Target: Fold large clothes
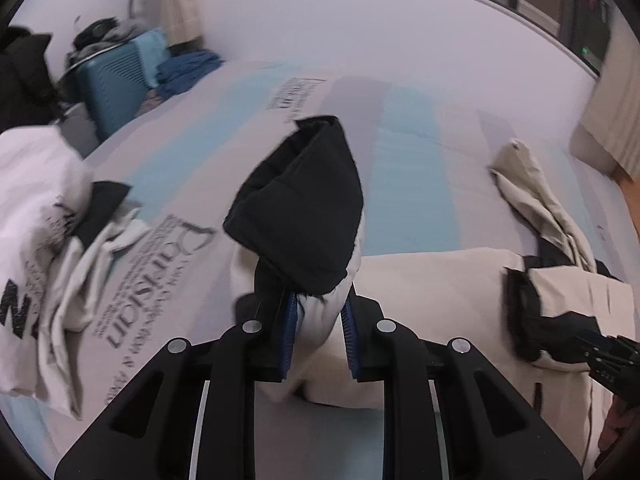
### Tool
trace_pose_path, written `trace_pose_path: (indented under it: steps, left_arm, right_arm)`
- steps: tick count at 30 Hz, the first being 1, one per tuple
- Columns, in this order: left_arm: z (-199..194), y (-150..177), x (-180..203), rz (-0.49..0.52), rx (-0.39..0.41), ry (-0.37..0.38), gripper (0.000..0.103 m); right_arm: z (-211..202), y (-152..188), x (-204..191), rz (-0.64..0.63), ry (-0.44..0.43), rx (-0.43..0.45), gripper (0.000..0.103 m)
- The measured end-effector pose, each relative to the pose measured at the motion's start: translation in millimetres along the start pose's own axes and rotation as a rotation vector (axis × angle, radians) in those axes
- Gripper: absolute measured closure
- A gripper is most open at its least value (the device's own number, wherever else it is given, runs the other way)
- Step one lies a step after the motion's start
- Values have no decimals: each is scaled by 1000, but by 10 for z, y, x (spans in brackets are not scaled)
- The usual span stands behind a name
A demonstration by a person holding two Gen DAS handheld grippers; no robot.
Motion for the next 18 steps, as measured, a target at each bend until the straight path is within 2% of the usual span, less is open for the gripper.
trace_pose_path:
  steps: [1, 4, 6, 9, 11, 14, 18]
  left_arm:
    - [-7, 7, 96, 10, -2, 13, 84]
    - [-12, 16, 428, 38, -9, 50, 85]
    - [-38, 38, 654, 52, -13, 70, 85]
    - [-60, 57, 964, 83, -17, 104, 85]
    - [-82, 73, 1191, 111, -15, 123, 85]
    - [-111, 87, 1524, 142, -15, 157, 86]
    - [-139, 103, 1944, 175, -17, 196, 90]
  right_arm:
    - [4, 17, 82, 10, 20, -5, 58]
    - [-4, 61, 302, 38, 50, -18, 55]
    - [-35, 67, 448, 45, 67, -11, 50]
    - [-112, 47, 654, 47, 92, 10, 38]
    - [-170, 32, 770, 44, 105, 27, 25]
    - [-273, 18, 955, 47, 123, 52, 14]
    - [-384, 24, 1167, 45, 133, 74, 10]
Point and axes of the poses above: each gripper's, at about its wrist camera, not at the fingertips, and z roughly the way its jaws point, x to its right, y to its underside, the point moved 8 cm from there along z, roughly the way its jaws point, and after that the axes turned 2 degrees about x, right-handed, at the moved point
